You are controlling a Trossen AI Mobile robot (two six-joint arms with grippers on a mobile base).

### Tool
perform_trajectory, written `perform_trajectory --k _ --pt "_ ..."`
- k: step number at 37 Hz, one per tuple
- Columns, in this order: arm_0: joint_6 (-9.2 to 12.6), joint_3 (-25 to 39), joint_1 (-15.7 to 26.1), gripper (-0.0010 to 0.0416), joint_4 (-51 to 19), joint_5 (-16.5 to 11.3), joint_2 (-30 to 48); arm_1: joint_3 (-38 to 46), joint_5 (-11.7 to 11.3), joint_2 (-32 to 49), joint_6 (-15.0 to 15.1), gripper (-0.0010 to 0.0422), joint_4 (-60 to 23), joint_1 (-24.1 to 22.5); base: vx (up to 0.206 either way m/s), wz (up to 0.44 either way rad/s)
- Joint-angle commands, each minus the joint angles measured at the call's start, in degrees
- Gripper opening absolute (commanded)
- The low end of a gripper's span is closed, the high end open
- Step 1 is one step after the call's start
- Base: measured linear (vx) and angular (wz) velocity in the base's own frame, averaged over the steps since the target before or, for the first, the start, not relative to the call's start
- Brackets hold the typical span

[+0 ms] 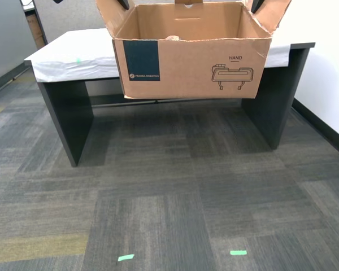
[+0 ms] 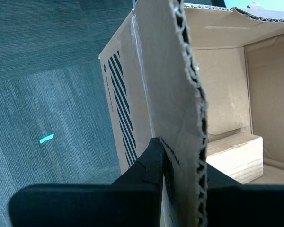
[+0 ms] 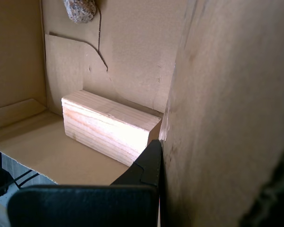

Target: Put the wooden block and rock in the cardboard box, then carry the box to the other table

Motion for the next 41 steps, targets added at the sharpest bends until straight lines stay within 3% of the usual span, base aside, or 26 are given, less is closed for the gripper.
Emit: perform_trajectory --k 1,12,29,41 --pt "-0.1 0.0 0.1 -0.0001 -0.4 -0.5 -0.1 0.1 1.6 -0.1 0.9 0.0000 0.2 -0.3 0.136 0.140" --pt "0.6 0.0 0.1 -0.0001 -0.3 -0.5 -0.1 0.1 2.6 -0.1 1.8 0.0000 2.3 -0.4 0.133 0.114" --pt "2.1 0.0 0.1 0.0000 -0.4 -0.4 -0.1 0.1 2.6 -0.1 6.1 0.0000 1.4 -0.4 0.131 0.135" --pt "1.9 0.0 0.1 -0.0001 1.3 -0.4 -0.1 0.1 2.6 -0.1 6.0 0.0000 0.4 -0.4 0.129 0.104"
